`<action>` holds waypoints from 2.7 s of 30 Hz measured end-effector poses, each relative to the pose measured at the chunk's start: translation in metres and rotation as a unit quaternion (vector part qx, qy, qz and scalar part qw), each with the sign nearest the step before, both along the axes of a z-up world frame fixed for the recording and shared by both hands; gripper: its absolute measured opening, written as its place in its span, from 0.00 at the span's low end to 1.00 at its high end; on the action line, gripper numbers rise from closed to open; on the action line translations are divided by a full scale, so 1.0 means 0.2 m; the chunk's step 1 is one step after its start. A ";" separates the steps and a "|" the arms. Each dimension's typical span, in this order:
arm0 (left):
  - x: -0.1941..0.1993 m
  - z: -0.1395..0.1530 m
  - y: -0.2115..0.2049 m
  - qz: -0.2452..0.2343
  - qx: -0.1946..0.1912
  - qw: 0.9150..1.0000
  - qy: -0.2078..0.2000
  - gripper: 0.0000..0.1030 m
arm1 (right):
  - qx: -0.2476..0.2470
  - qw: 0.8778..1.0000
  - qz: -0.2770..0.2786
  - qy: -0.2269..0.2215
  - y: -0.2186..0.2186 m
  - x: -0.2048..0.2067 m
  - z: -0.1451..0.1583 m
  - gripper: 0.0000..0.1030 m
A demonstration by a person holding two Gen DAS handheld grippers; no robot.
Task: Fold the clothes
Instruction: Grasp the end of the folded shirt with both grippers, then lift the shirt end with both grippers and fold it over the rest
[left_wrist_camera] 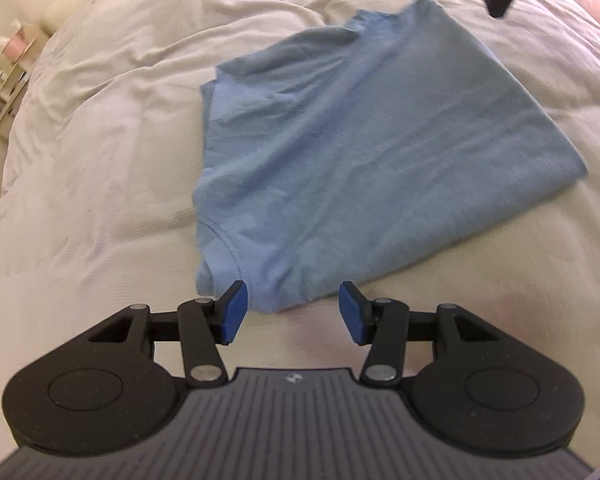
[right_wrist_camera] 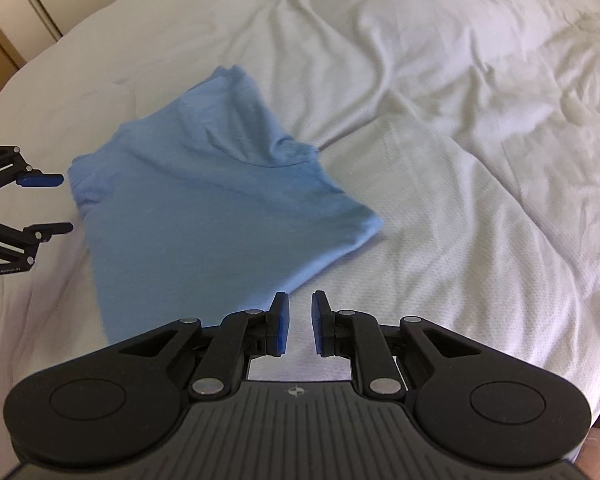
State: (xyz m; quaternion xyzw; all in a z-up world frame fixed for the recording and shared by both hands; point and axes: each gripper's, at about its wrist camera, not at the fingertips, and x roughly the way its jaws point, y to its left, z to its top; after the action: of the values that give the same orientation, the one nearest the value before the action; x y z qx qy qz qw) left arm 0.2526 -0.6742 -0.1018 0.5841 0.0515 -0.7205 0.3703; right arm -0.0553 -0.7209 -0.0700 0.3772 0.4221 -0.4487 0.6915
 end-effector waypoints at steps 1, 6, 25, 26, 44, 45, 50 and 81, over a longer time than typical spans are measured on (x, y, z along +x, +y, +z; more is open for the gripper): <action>0.00 -0.01 0.02 -0.009 -0.003 1.000 -0.007 0.48 | -0.001 1.000 0.002 0.001 0.01 0.01 0.00 0.16; 0.01 -0.12 0.14 -0.104 -0.045 0.990 -0.086 0.61 | -0.041 0.997 0.061 0.037 0.11 0.13 0.03 0.35; 0.11 -0.53 0.10 -0.340 -0.220 0.887 -0.221 0.70 | -0.173 0.904 0.326 0.215 0.62 0.85 -0.32 0.48; 0.10 -0.53 0.10 -0.344 -0.223 0.885 -0.223 0.70 | -0.174 0.904 0.322 0.220 0.60 0.84 -0.32 0.48; 0.03 -0.28 -0.06 -0.291 -0.131 0.929 -0.188 0.05 | -0.151 0.914 0.337 0.171 0.41 0.70 -0.27 0.06; 0.01 -0.24 -0.05 -0.288 -0.131 0.931 -0.184 0.05 | -0.154 0.914 0.338 0.166 0.40 0.68 -0.22 0.06; -0.14 0.05 0.00 -0.266 -0.117 0.943 -0.165 0.05 | -0.173 0.915 0.329 0.158 0.38 0.55 0.08 0.06; -2.08 0.94 -0.84 -0.180 -0.186 0.958 -0.125 0.05 | -0.336 0.880 0.263 0.209 -0.29 -1.43 0.98 0.05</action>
State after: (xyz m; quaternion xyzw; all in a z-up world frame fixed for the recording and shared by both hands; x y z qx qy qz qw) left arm -0.1632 -0.8428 0.0871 0.5900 -0.2365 -0.6930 0.3402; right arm -0.3413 -0.7783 0.1266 -0.1054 0.4649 -0.4335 0.7648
